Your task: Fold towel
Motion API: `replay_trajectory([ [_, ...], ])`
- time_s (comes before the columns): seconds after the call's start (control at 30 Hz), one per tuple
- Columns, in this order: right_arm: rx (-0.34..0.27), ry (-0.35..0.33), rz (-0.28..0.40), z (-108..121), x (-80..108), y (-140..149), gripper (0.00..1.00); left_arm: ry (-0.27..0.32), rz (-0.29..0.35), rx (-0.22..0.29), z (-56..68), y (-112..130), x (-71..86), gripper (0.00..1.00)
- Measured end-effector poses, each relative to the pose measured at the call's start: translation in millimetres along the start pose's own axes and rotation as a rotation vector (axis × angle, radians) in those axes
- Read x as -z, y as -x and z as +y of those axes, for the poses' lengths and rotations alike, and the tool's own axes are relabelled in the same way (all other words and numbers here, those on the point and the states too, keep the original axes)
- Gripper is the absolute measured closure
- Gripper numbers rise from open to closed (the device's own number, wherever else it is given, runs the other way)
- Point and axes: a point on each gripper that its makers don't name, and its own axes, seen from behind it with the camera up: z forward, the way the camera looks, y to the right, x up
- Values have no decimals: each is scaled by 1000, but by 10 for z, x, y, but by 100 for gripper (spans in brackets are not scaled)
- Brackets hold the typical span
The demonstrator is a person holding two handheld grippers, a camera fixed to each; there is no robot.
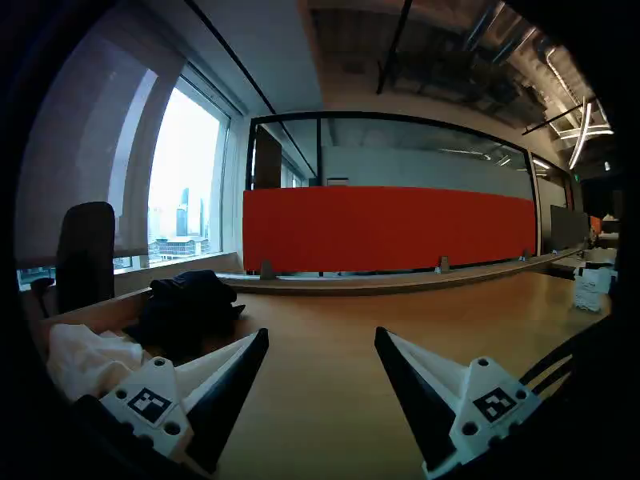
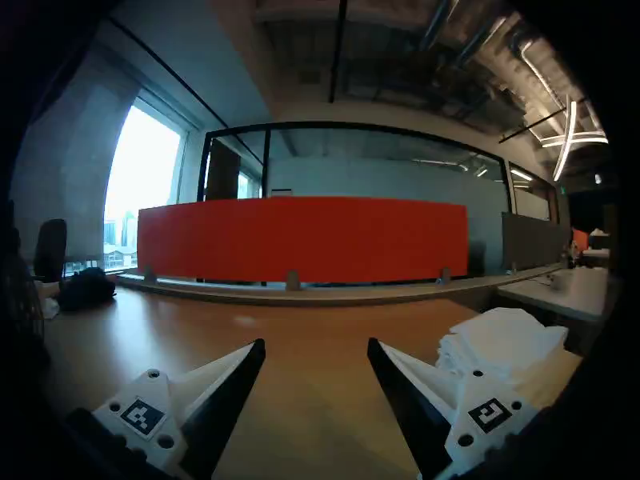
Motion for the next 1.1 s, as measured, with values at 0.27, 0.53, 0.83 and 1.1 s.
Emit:
replay_trajectory([
  [0.27, -1, -4, -1, -7, 1, 11, 1, 0, 0, 0, 0, 0, 2, 1],
  [0.53, -1, -6, -1, -10, 4, 16, 0, 0, 0, 0, 2, -3, 4, 1],
  [0.83, -1, -6, -1, -8, 4, 18, 0, 0, 0, 0, -2, -12, 0, 1],
  [1.1, -1, -6, -1, -10, 1, 13, 1, 0, -1, 0, -4, -26, 6, 1],
])
